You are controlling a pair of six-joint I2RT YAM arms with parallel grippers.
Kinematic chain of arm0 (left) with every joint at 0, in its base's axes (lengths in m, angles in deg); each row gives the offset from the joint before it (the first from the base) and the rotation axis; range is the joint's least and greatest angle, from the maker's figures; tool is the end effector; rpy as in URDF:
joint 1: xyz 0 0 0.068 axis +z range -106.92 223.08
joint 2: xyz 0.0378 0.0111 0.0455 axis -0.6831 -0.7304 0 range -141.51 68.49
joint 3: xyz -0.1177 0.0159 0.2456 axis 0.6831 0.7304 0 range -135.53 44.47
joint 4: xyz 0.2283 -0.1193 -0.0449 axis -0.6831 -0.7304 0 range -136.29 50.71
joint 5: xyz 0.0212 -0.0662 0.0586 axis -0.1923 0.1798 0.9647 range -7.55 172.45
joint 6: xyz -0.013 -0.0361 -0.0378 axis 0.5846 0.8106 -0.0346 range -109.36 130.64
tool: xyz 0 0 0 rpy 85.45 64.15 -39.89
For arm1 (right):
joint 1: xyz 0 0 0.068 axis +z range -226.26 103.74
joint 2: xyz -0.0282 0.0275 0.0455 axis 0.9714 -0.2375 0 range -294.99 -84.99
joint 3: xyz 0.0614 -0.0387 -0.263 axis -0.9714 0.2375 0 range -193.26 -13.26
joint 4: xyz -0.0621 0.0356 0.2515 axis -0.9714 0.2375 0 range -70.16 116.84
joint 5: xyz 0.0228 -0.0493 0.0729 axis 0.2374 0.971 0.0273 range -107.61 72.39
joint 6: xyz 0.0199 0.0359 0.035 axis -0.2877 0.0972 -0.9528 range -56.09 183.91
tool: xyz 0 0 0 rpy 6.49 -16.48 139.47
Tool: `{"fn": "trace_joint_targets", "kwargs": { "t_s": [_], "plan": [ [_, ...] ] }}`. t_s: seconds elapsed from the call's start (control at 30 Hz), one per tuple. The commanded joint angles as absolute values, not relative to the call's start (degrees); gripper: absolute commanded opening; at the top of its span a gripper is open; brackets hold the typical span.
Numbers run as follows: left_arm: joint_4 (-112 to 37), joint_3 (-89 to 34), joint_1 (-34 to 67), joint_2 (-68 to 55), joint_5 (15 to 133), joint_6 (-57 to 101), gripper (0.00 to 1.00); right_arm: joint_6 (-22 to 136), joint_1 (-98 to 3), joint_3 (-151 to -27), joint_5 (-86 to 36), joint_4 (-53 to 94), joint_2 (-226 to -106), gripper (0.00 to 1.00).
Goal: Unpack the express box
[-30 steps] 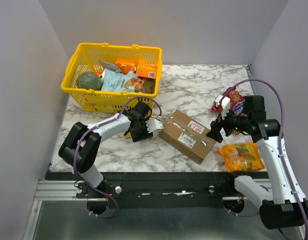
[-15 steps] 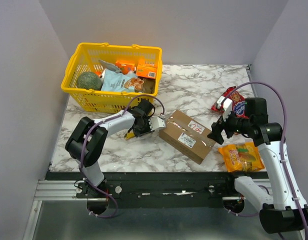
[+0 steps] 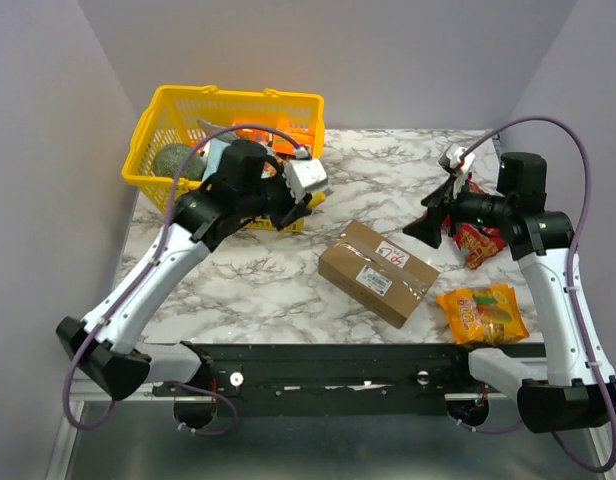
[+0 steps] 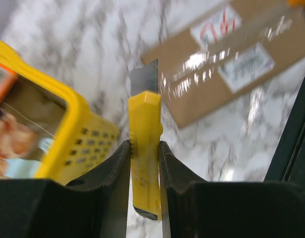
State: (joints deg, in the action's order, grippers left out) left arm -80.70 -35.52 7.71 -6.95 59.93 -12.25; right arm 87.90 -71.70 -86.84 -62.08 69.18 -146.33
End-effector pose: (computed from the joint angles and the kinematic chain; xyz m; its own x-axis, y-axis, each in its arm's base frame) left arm 0.2194 -0.1723 0.3843 -0.1454 0.5440 -0.8264 0.9131 0.3954 0.0996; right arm 0.1968 0.0407 0.3957 -0.2999 -0.3149 -0.9005 -0.8052 0.5898 0.0618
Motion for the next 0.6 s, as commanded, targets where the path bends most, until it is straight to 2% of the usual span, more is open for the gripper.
{"fn": "trace_joint_targets", "kwargs": {
  "t_s": [0.0,0.03,0.07,0.17,0.27,0.57],
  "plan": [
    [-64.31,-41.31,7.58,-3.06,52.67,3.58,0.0,79.51,-71.17,-85.87,-85.16,54.52,-146.69,0.92],
    [-61.38,-41.66,7.58,-2.79,52.4,6.05,0.0,74.25,-70.99,-83.25,-85.37,42.37,-146.6,0.92],
    [-58.74,-42.02,7.58,-2.96,52.13,10.34,0.0,65.58,-70.9,-82.79,-85.64,37.38,-147.47,0.92],
    [-54.32,-45.44,7.58,-5.33,49.59,18.09,0.0,58.22,-69.32,-85.94,-86.43,28.82,-150.55,0.91],
    [-54.84,-49.3,7.49,-8.05,45.55,18.64,0.0,50.06,-67.3,-86.21,-86.25,17.93,-151.7,0.92],
    [-55.81,-54.59,6.35,-11.58,40.53,19.52,0.0,50.21,-59.65,-88.67,-81.95,17.73,-152.75,0.93]
  ]
}}
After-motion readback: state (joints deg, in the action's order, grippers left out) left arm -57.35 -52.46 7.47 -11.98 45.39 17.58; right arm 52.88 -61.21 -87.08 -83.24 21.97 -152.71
